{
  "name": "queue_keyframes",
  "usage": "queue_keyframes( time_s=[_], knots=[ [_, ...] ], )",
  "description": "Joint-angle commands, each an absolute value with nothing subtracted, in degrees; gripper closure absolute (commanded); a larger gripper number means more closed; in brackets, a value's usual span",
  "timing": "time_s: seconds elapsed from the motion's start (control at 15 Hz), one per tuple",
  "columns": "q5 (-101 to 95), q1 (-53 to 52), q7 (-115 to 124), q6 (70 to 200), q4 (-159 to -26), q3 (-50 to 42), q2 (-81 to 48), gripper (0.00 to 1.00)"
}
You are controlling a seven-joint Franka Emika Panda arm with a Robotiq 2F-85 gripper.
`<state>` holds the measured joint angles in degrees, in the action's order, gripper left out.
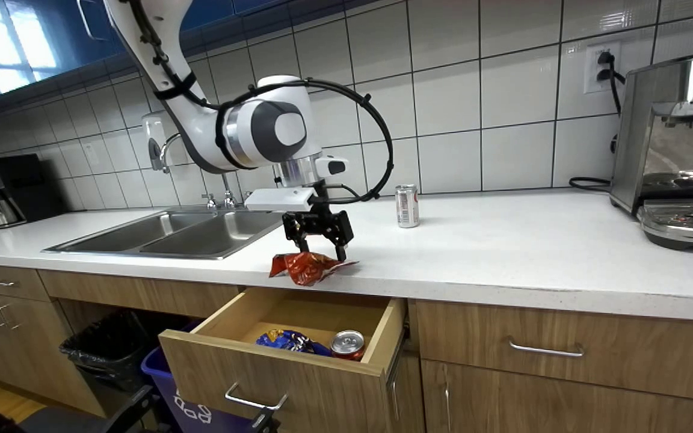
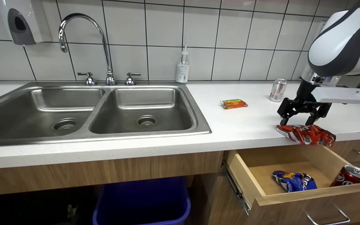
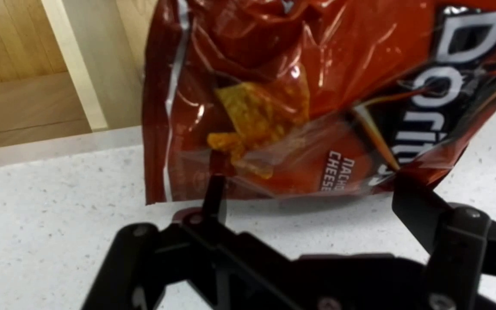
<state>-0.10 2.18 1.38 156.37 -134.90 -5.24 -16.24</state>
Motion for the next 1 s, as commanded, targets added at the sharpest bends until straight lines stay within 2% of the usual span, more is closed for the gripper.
queue_keyframes(
  time_s=[0.0, 0.93],
  knots=[
    [-1.78, 0.83, 4.09, 157.57, -139.74, -5.38, -11.87, 0.00],
    [-5.66, -2.42, 8.79, 159.57, -149.81, -4.66, -4.71, 0.00]
  ],
)
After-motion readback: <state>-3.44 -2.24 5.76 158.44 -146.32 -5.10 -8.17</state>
